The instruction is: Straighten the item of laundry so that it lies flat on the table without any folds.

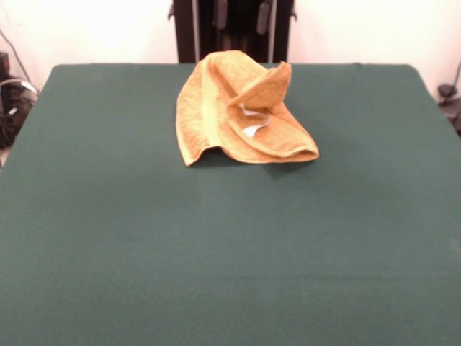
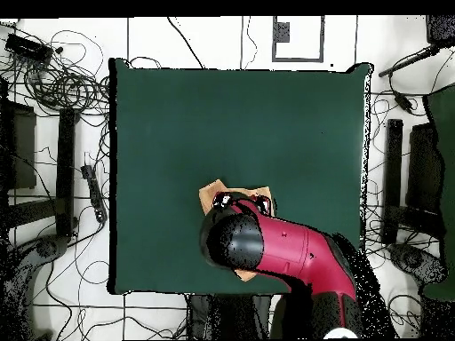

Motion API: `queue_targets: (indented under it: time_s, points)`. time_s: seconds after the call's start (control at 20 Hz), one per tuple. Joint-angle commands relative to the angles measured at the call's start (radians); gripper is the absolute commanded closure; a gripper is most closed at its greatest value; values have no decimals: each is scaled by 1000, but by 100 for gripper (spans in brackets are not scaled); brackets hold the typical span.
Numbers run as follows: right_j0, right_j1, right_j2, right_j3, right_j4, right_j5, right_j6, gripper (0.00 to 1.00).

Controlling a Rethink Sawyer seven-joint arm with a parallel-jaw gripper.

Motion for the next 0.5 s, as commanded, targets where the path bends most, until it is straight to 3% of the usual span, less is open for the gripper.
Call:
queue_targets:
  time_s: [0.05,0.4,0.5]
  points:
    - [-2,14,108,22,11,108,49,0]
    - [-7,37,110,29,-1,88,45,0]
    - [-6,80,101,38,-23,52,50,0]
